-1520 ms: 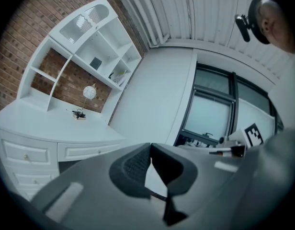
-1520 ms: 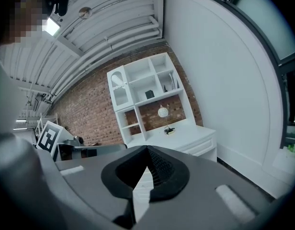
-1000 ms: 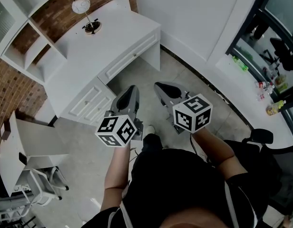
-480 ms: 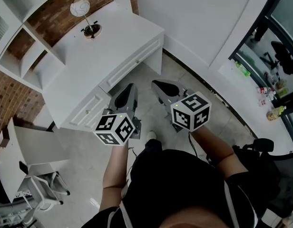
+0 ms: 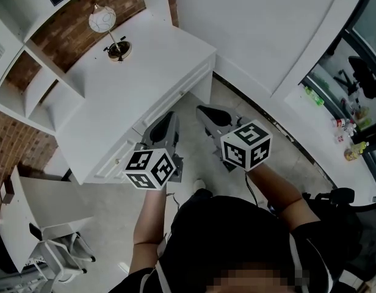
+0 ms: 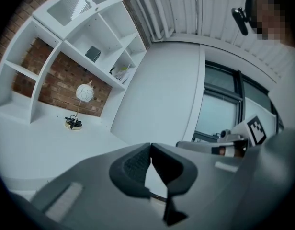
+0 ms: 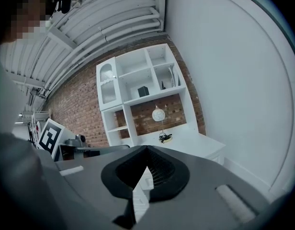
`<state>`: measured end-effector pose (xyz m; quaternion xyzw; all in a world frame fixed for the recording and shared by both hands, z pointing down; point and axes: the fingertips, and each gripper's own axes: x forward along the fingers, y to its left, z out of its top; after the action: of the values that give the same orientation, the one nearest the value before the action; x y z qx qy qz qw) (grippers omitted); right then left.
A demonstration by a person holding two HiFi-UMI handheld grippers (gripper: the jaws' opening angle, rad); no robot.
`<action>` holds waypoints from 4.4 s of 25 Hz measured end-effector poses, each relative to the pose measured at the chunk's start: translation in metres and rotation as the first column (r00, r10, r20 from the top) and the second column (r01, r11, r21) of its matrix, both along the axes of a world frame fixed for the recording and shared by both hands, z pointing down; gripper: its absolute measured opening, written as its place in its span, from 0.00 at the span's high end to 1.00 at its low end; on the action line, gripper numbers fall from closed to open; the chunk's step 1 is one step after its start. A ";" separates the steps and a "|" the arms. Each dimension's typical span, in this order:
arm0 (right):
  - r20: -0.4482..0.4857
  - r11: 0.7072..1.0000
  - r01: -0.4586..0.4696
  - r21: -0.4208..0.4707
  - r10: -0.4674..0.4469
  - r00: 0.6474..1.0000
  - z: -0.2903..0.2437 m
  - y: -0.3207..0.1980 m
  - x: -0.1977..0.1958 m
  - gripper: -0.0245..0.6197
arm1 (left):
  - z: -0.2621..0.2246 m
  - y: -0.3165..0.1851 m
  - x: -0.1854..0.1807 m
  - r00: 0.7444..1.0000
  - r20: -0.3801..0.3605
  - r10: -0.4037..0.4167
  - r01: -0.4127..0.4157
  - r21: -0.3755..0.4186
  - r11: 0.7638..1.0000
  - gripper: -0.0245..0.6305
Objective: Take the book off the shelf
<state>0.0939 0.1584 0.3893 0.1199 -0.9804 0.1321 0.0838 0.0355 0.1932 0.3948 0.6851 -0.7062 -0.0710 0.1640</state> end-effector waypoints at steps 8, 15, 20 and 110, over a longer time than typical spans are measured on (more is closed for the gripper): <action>-0.010 1.000 -0.007 0.015 0.007 1.000 0.001 -0.027 -0.054 0.97 | 0.000 -0.026 -0.049 1.000 0.007 0.024 -0.024 -0.004 1.000 0.95; -0.015 0.999 -0.032 0.012 0.032 0.999 0.003 -0.054 -0.074 0.97 | 0.005 -0.053 -0.070 0.999 0.012 0.041 -0.041 -0.019 0.999 0.95; -0.001 0.999 -0.033 0.015 0.033 0.999 -0.002 -0.079 -0.089 0.96 | 0.006 -0.075 -0.079 0.999 0.011 0.046 -0.046 -0.024 0.999 0.95; 0.050 0.993 0.094 0.071 -0.098 0.994 -0.039 -0.341 -0.327 0.97 | -0.045 -0.343 -0.299 0.993 0.107 -0.045 0.043 0.014 0.999 0.95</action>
<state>-0.2329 -0.1829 0.3506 0.0718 -0.9908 0.0975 0.0598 -0.2633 -0.1497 0.3499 0.6731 -0.7284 -0.0420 0.1204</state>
